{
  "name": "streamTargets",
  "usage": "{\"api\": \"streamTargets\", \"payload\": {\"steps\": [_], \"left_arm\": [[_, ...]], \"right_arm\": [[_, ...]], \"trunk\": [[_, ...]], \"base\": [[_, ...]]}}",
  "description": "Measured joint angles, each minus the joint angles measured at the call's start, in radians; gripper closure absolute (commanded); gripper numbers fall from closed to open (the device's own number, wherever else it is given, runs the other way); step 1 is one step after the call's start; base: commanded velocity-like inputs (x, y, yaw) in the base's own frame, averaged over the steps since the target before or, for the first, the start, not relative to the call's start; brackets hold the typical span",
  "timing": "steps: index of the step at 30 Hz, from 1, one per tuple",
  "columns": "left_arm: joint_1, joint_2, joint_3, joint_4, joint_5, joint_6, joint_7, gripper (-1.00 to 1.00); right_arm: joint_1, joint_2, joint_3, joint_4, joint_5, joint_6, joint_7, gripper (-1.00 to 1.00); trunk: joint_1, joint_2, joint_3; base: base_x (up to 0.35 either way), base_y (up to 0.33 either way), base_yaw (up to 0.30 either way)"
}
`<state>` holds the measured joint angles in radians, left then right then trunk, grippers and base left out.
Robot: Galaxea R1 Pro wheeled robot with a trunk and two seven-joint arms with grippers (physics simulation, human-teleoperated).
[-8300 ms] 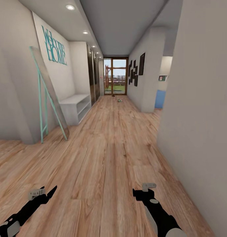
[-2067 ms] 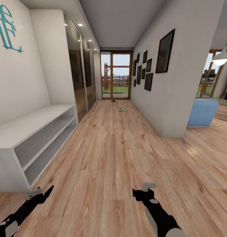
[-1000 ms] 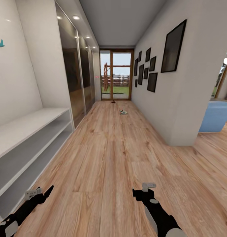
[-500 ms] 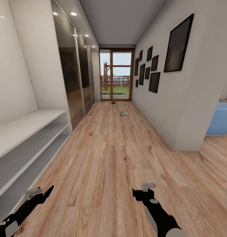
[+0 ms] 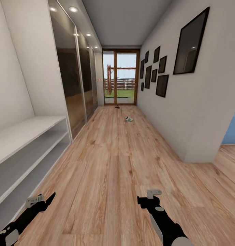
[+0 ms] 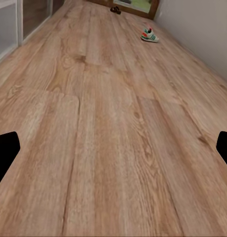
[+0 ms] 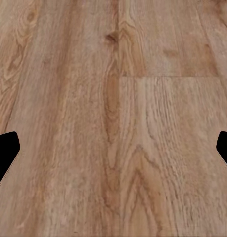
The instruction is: Pick up the two gym shoes and the two sandals from the corridor floor and place them onto the hallstand (shoe rack) in the corridor, making sure they are on the rack and not on the floor. Arrange them so the two gym shoes are next to each other and the two sandals are next to each other.
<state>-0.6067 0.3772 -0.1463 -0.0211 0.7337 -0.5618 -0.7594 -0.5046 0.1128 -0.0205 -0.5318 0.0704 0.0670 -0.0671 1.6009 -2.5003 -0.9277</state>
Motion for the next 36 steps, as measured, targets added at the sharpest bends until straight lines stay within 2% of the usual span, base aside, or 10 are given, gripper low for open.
{"api": "streamTargets", "payload": {"steps": [36], "left_arm": [[0.000, 0.000, 0.000, 0.000, 0.000, 0.000, 0.000, -1.00]], "right_arm": [[0.000, 0.000, 0.001, 0.000, -0.003, 0.000, 0.000, -1.00]], "trunk": [[0.000, 0.000, 0.000]], "base": [[0.347, 0.000, 0.000]]}}
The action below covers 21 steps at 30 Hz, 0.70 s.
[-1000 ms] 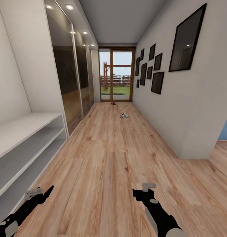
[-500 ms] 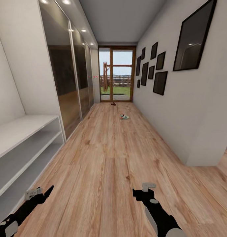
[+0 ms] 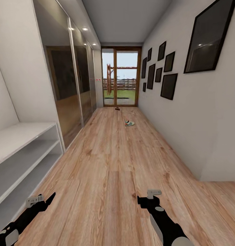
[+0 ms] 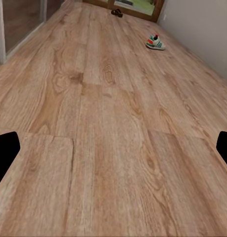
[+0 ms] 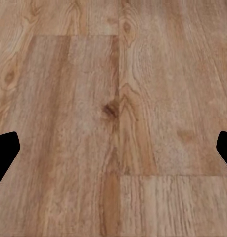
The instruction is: Pick up the two gym shoes and the two sandals from the corridor floor and place them onto the hallstand (shoe rack) in the corridor, making sure they are on the rack and not on the floor. Arrange them so the two gym shoes are next to each other and the two sandals are next to each other.
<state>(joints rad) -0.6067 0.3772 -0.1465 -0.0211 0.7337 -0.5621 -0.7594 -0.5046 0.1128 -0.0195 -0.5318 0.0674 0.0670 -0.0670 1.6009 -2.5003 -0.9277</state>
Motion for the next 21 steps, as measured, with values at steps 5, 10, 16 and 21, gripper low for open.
{"api": "streamTargets", "payload": {"steps": [5, 10, 16, 21], "left_arm": [[0.000, 0.000, 0.000, 0.000, 0.000, 0.000, 0.000, -1.00], [0.000, 0.000, 0.000, 0.000, 0.000, 0.000, 0.000, -1.00], [0.000, 0.000, 0.000, 0.000, 0.000, 0.000, 0.000, -1.00], [0.000, 0.000, 0.000, 0.000, 0.000, 0.000, 0.000, -1.00]], "right_arm": [[0.000, 0.000, 0.000, 0.000, 0.001, 0.000, 0.000, -1.00], [0.000, 0.000, 0.000, 0.000, 0.000, 0.000, 0.000, -1.00], [0.000, 0.000, 0.000, 0.000, 0.000, 0.000, 0.000, -1.00], [0.000, 0.000, 0.000, 0.000, 0.000, 0.000, 0.000, -1.00]], "trunk": [[0.000, 0.000, 0.000], [0.000, 0.000, 0.000], [0.000, 0.000, 0.000], [0.000, 0.000, 0.000]], "base": [[0.347, 0.000, 0.000], [0.347, 0.000, 0.000], [0.348, 0.000, 0.000], [0.347, 0.000, 0.000]]}}
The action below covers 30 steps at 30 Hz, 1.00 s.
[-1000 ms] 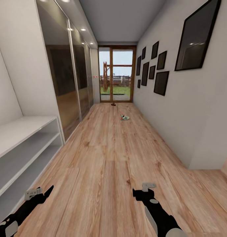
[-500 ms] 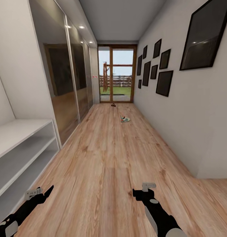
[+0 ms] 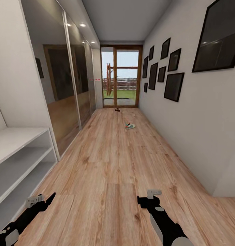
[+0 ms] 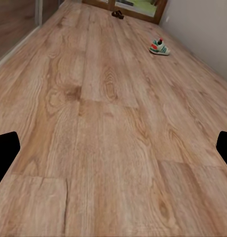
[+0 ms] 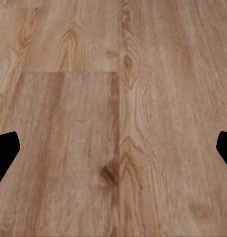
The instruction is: Pick up the two gym shoes and the two sandals from the corridor floor and place them onto the hallstand (shoe rack) in the corridor, making sure they are on the rack and not on the floor. Arrange them so the two gym shoes are next to each other and the two sandals are next to each other.
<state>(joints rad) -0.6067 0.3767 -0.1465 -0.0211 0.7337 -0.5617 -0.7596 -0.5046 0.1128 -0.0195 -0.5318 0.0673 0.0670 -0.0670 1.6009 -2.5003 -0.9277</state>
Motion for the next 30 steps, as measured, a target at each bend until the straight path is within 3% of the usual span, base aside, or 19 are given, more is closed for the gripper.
{"api": "streamTargets", "payload": {"steps": [30], "left_arm": [[0.000, 0.000, 0.000, 0.000, 0.000, 0.000, 0.000, -1.00]], "right_arm": [[0.000, 0.000, -0.002, 0.000, 0.001, 0.000, 0.000, -1.00]], "trunk": [[0.000, 0.000, 0.000]], "base": [[0.348, 0.000, 0.000]]}}
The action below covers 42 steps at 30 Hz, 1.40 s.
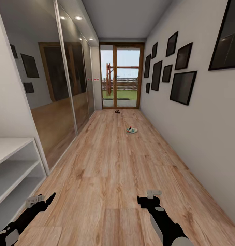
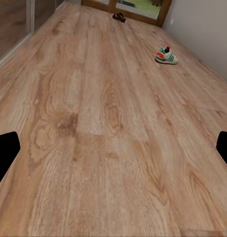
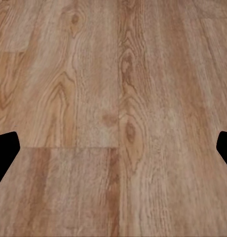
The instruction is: Pick up the two gym shoes and the two sandals from the corridor floor and place them onto the hallstand (shoe rack) in the corridor, making sure they are on the rack and not on the floor. Arrange them so the two gym shoes are next to each other and the two sandals are next to each other.
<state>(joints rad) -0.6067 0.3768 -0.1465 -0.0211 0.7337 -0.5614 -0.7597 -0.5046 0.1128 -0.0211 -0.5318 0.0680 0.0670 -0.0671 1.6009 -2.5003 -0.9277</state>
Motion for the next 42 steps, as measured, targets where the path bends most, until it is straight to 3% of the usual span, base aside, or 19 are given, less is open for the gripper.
{"api": "streamTargets", "payload": {"steps": [42], "left_arm": [[0.000, 0.000, 0.000, 0.000, 0.000, 0.000, 0.000, -1.00]], "right_arm": [[0.000, 0.000, -0.001, 0.000, 0.000, 0.000, 0.000, -1.00]], "trunk": [[0.000, 0.000, 0.000]], "base": [[0.347, 0.000, 0.000]]}}
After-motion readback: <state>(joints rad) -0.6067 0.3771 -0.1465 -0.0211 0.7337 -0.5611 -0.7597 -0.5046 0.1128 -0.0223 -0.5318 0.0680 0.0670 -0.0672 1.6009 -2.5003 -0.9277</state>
